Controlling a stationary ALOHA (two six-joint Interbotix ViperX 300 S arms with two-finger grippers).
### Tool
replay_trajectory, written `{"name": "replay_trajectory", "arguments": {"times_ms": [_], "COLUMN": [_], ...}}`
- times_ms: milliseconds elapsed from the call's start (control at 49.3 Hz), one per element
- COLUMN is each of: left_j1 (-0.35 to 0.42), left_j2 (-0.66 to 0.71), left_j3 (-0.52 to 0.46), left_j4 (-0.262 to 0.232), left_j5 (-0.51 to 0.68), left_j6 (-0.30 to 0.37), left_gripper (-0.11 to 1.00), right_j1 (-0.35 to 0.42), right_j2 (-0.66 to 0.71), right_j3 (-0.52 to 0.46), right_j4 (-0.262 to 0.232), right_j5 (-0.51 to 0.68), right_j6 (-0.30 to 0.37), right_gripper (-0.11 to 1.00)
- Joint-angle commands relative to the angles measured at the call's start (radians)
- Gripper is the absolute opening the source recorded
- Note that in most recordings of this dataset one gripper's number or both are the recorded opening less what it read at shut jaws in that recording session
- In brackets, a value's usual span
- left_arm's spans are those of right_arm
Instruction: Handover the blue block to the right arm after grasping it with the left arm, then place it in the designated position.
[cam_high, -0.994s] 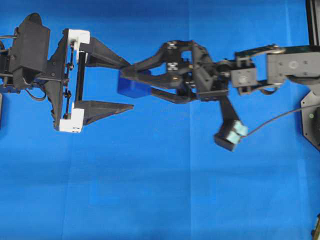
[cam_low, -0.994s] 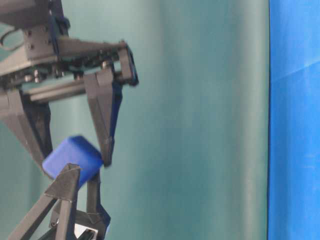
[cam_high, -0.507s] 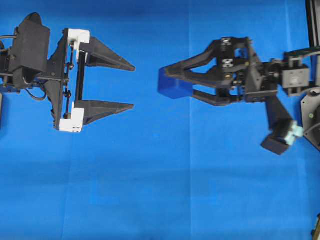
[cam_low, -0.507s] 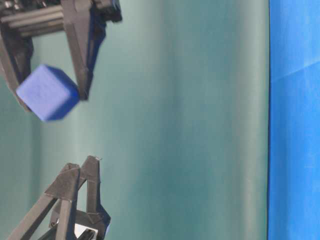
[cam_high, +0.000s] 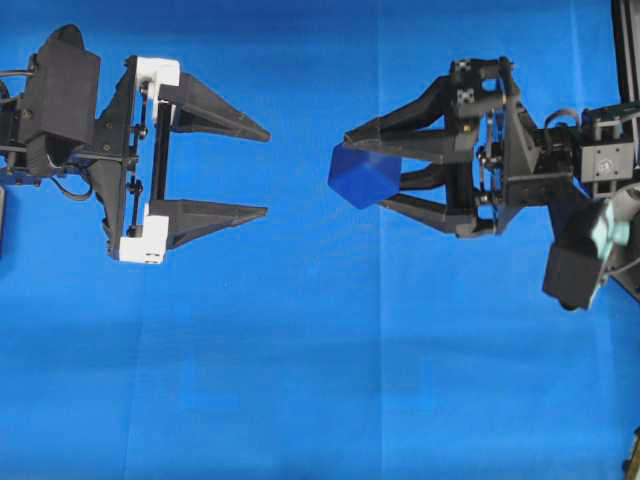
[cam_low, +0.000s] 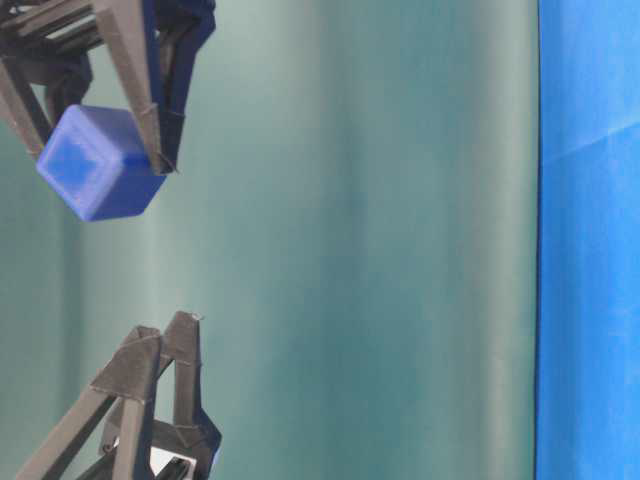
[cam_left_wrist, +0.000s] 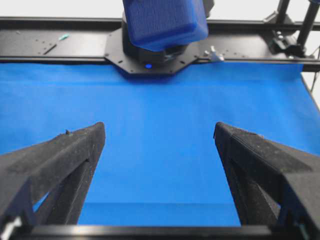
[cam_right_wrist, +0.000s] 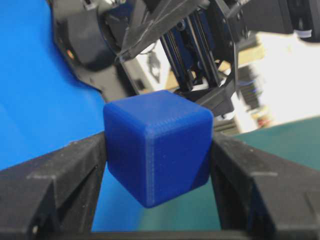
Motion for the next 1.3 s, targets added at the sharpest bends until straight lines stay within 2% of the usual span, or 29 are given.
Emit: {"name": "replay_trajectory", "arguments": {"times_ms": [0, 345, 446, 609, 730, 1278], "left_j1": [0.003, 0.003, 0.003, 0.003, 0.003, 0.003], "left_j2": [-0.032, -0.032, -0.032, -0.032, -0.032, -0.032], "left_j3": [-0.012, -0.011, -0.011, -0.012, -0.012, -0.012], "left_j4": [-0.002, -0.002, 0.0, -0.002, -0.002, 0.0], "left_j5": [-0.005, -0.002, -0.002, -0.002, -0.002, -0.002], "left_j6": [0.003, 0.011, 0.012, 0.012, 0.012, 0.011], "left_gripper": [0.93, 0.93, 0.93, 0.93, 0.93, 0.93], "right_j1": [0.005, 0.008, 0.008, 0.008, 0.008, 0.008], "right_j2": [-0.017, -0.051, -0.057, -0.058, -0.058, -0.058], "right_j3": [-0.017, -0.02, -0.02, -0.02, -0.023, -0.025], "right_j4": [0.005, 0.005, 0.005, 0.005, 0.005, 0.005], "right_j5": [-0.002, 0.011, 0.026, 0.066, 0.098, 0.126], "right_j6": [0.095, 0.572, 0.684, 0.815, 0.853, 0.854], "right_gripper": [0.54, 0.54, 0.54, 0.54, 0.54, 0.54]}}
